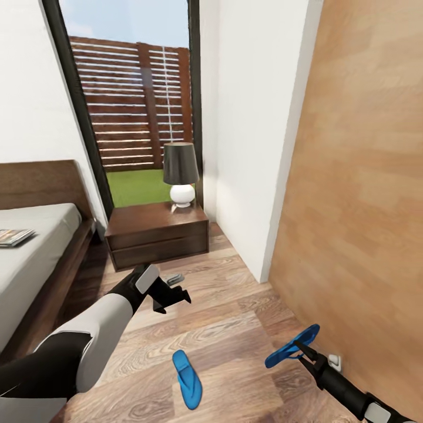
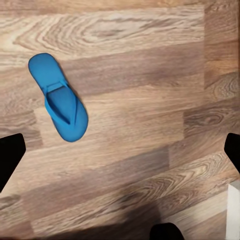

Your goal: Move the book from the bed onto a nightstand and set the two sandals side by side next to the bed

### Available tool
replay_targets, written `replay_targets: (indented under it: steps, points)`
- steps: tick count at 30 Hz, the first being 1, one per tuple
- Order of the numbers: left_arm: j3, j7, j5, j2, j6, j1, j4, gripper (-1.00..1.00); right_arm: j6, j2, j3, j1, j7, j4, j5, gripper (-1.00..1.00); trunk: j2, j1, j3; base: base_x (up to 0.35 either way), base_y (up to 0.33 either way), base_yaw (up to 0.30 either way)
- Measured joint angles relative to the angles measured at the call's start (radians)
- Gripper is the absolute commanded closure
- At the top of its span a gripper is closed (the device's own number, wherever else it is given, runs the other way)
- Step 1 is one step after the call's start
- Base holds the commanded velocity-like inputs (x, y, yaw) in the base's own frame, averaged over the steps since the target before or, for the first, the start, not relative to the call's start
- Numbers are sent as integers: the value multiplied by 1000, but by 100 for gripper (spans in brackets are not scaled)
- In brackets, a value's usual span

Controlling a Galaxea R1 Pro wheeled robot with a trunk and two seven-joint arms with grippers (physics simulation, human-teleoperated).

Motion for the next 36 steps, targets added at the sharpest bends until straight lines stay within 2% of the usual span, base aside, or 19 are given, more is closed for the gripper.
replay_targets:
  steps: [11, 23, 26, 28, 32, 33, 36]
  points:
    - [1, 0, -3, 1, -2, 0, 29, -100, 1, 0, 0, 0, 0, 0, 2, 100, 0, 0, 0, 0, 85, -177]
    - [4, 6, -6, 5, -4, 0, 35, -100, 6, -1, 1, 0, -2, -1, 2, 100, 0, 0, 0, 0, 4, -11]
    - [10, 28, -5, 17, -4, 0, 36, -100, 7, -1, 1, 0, -3, -1, 2, 100, 0, 0, 0, 0, 0, 0]
    - [29, 54, -2, 26, -5, 0, 37, -100, 7, -1, 2, 0, -3, -1, 1, 100, 0, 0, 0, 0, 0, 0]
    - [134, 154, 4, 35, -5, 0, 38, -100, 8, -2, 1, 0, -2, -1, -2, 100, 0, 0, 0, 0, 0, 0]
    - [150, 176, 5, 34, -5, 0, 38, -100, 8, -2, 1, 0, -2, -1, -2, 100, 0, 0, 0, 0, 0, 0]
    - [263, 312, 2, 28, -5, 0, 40, -100, 8, -11, 0, 0, -2, -1, -1, 100, 0, 0, 0, 0, 0, 0]
